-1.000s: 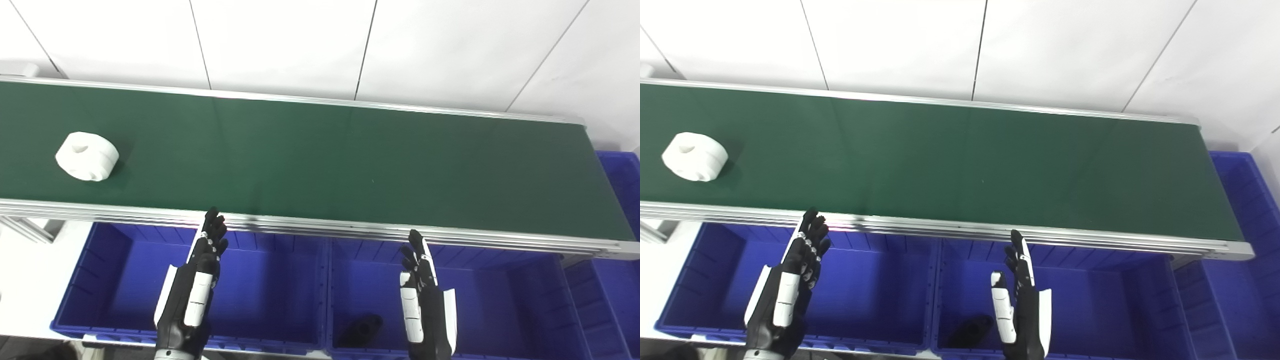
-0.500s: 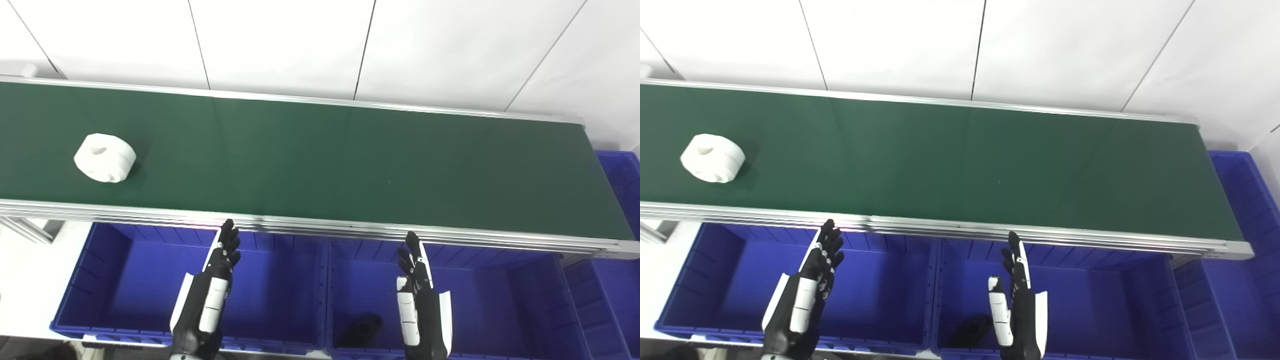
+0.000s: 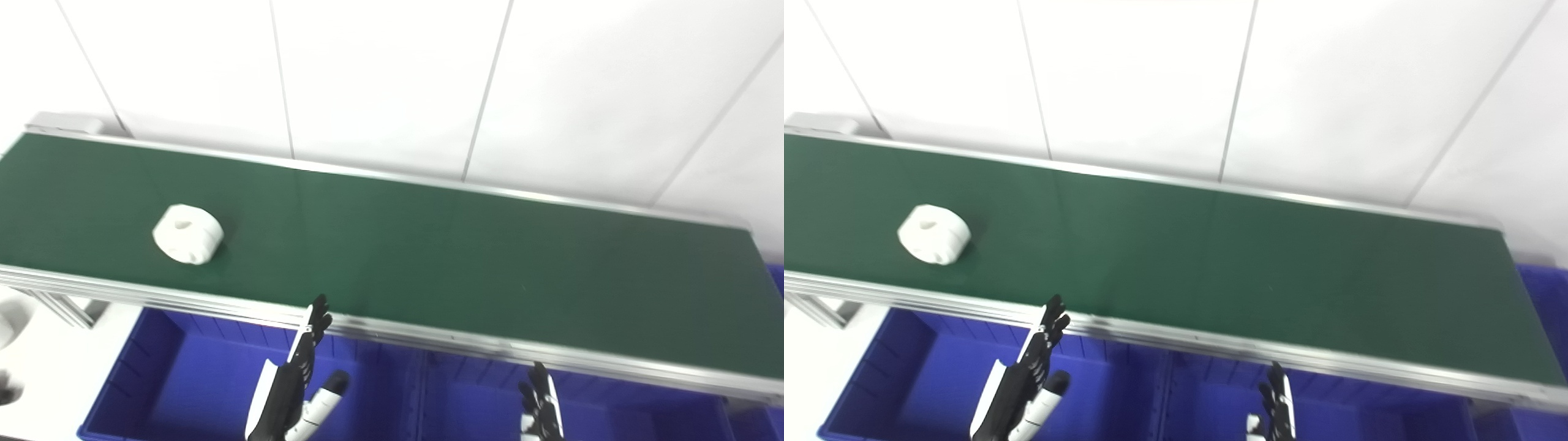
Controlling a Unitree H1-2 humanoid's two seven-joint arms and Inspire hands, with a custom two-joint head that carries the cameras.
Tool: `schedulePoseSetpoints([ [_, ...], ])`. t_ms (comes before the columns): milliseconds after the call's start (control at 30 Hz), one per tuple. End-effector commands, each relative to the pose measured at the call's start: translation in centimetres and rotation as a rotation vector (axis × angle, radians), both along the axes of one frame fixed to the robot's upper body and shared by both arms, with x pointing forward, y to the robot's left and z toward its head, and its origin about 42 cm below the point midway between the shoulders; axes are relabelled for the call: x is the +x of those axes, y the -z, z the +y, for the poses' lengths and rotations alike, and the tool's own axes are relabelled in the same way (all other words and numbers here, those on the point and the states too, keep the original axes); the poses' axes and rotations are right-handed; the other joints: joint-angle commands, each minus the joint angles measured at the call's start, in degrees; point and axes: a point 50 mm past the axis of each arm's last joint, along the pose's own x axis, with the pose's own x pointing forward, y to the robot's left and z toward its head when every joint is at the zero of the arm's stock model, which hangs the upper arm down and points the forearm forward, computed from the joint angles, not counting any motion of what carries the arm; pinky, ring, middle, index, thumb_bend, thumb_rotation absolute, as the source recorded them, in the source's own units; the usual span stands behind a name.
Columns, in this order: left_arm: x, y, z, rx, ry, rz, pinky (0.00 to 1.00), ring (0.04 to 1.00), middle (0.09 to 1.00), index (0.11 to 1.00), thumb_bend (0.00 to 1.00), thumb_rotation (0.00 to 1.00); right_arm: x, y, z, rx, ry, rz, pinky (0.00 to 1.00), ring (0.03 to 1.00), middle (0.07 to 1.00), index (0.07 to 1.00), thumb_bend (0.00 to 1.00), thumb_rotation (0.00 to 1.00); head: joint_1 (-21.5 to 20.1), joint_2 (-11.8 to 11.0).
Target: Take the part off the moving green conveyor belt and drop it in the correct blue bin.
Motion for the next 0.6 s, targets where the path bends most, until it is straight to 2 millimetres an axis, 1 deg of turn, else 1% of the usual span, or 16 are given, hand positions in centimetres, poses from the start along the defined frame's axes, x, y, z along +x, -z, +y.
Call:
schedulePoseSetpoints([
  [0,1.4,-2.3,0.7,0.031,0.018,-0.125,0.95,0.981,1.0,1.0,0.78,0.62,0.4,-0.7,-0.1,0.01,-0.007,-0.074,0.94,0.926,0.954,0.972,0.6,1.0,1.0,-0.4],
  [67,2.6,-3.3,1.3,0.076,0.032,-0.174,0.93,0.983,1.0,1.0,0.81,0.54,0.5,-0.5,-0.2,0.004,-0.008,-0.071,0.93,0.922,0.949,0.969,0.6,1.0,1.7,-0.7],
  [100,3.0,-3.6,1.5,0.093,0.034,-0.188,0.89,0.981,1.0,1.0,0.84,0.51,0.5,-0.4,-0.3,0.002,-0.009,-0.069,0.92,0.921,0.948,0.968,0.6,1.0,1.7,-0.7],
  [133,3.9,-4.2,2.1,0.142,0.042,-0.216,0.86,0.973,0.999,1.0,0.86,0.5,0.6,-0.3,-0.4,0.002,-0.013,-0.069,0.93,0.923,0.95,0.971,0.59,1.0,2.2,-0.7],
  [167,4.5,-4.7,2.6,0.174,0.047,-0.234,0.8,0.95,0.993,1.0,0.87,0.48,0.7,-0.3,-0.4,0.003,-0.016,-0.069,0.93,0.927,0.956,0.98,0.57,1.0,2.3,-0.7],
  [200,5.5,-5.3,3.3,0.233,0.06,-0.257,0.8,0.948,0.992,1.0,0.87,0.47,0.7,-0.2,-0.4,0.006,-0.019,-0.069,0.93,0.927,0.957,0.981,0.57,1.0,2.6,-0.8],
  [267,7.0,-6.3,4.4,0.337,0.08,-0.279,0.75,0.931,0.995,0.991,0.9,0.48,0.8,-0.2,-0.5,0.01,-0.025,-0.07,0.94,0.933,0.961,0.988,0.56,1.0,2.6,-0.7],
  [333,8.3,-7.4,5.6,0.452,0.106,-0.297,0.78,0.944,0.999,0.994,0.91,0.48,0.9,-0.2,-0.5,0.01,-0.027,-0.071,0.95,0.936,0.964,0.993,0.55,1.0,2.5,-0.7],
  [367,9.1,-8.0,6.4,0.532,0.121,-0.316,0.8,0.947,0.997,0.989,0.9,0.45,0.9,-0.2,-0.4,0.009,-0.027,-0.071,0.95,0.934,0.963,0.994,0.55,1.0,2.4,-0.7],
  [400,9.9,-8.6,7.2,0.621,0.132,-0.341,0.85,0.94,0.972,0.963,0.9,0.42,0.9,-0.2,-0.4,0.007,-0.026,-0.07,0.95,0.93,0.961,0.994,0.55,1.0,2.3,-0.7],
  [433,10.8,-9.1,7.9,0.706,0.14,-0.361,0.89,0.924,0.93,0.905,0.91,0.38,0.9,-0.2,-0.4,0.005,-0.027,-0.07,0.95,0.932,0.962,0.996,0.55,1.0,2.3,-0.7],
  [467,11.6,-9.6,8.5,0.78,0.146,-0.378,0.9,0.922,0.924,0.897,0.91,0.38,0.9,-0.2,-0.4,0.004,-0.029,-0.07,0.95,0.932,0.962,0.996,0.55,1.0,2.3,-0.7],
  [533,13.2,-10.2,9.6,0.891,0.16,-0.412,0.92,0.902,0.876,0.831,0.93,0.32,0.9,-0.2,-0.4,0.009,-0.032,-0.072,0.95,0.935,0.964,0.998,0.55,1.0,2.1,-0.6],
  [567,14.0,-10.4,10.1,0.931,0.166,-0.427,0.91,0.88,0.851,0.801,0.95,0.28,1.0,-0.2,-0.4,0.01,-0.032,-0.073,0.96,0.936,0.965,1.0,0.56,1.0,2.1,-0.5],
])
